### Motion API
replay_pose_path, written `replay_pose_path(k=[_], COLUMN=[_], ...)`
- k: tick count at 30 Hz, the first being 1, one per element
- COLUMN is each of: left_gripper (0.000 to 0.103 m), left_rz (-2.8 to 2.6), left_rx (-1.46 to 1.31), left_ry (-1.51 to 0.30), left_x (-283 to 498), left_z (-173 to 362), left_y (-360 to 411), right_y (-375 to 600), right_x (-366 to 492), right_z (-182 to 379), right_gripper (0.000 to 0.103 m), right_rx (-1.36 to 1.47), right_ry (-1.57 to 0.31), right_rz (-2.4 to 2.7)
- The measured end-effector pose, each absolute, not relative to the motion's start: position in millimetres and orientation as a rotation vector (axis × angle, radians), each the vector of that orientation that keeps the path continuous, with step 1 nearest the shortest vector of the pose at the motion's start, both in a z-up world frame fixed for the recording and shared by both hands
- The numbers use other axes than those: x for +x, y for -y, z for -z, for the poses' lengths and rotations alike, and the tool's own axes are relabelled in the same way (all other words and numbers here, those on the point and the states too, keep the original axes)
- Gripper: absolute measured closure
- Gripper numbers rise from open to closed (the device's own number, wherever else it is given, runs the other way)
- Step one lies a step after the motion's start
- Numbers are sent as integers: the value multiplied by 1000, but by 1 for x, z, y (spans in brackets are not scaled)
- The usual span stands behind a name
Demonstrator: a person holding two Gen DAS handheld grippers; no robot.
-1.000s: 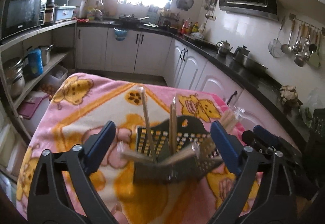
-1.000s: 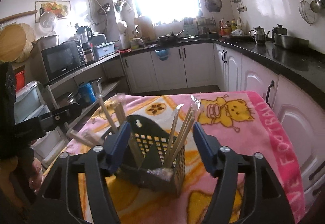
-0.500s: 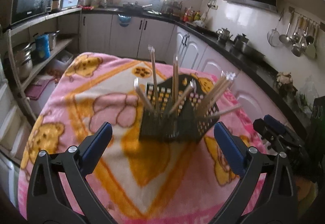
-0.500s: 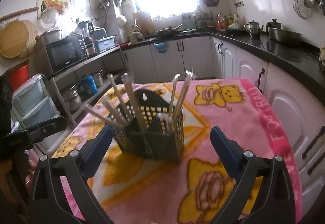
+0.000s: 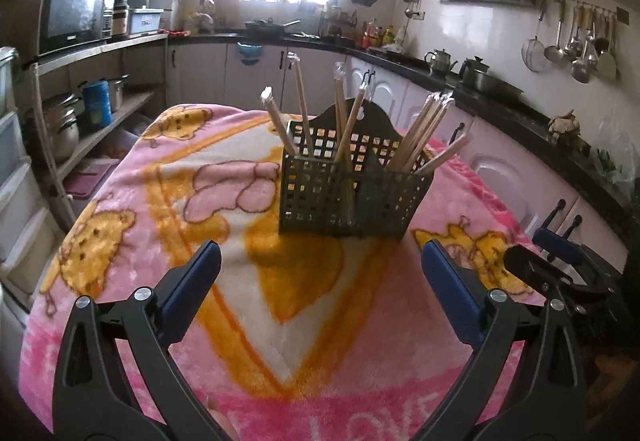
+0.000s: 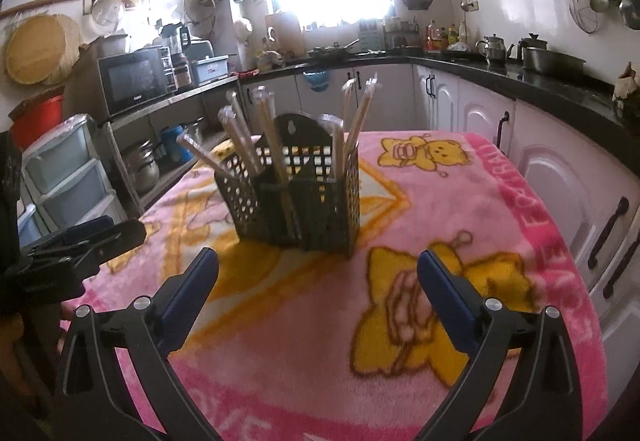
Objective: Organize utensils
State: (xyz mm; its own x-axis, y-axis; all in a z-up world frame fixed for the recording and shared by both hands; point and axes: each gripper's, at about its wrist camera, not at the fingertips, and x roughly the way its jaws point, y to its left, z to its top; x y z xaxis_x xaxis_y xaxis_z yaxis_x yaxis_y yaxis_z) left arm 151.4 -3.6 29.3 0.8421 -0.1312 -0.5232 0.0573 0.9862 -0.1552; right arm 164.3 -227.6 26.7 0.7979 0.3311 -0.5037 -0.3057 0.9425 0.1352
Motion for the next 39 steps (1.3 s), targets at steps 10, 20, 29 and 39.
replay_pose_path(k=[10,20,29,39], left_gripper=[11,11,11,11], left_rz=[74,30,32,33], left_rx=[-130,-109,-84,-89], left_ry=[-463,-402,-378,-386], left_x=[127,119,114,115], left_z=[-9,2,12,18], left_y=[7,2,7,6], right_y=[225,231,239,242], right_x=[137,125,121,126], right_z=[-7,4,13,23], right_gripper=[6,6,6,6], right_rx=[-17,3,23,38], right_ry=[-438,-352,-376,-406], right_rz=[-293,-282,-252,-244])
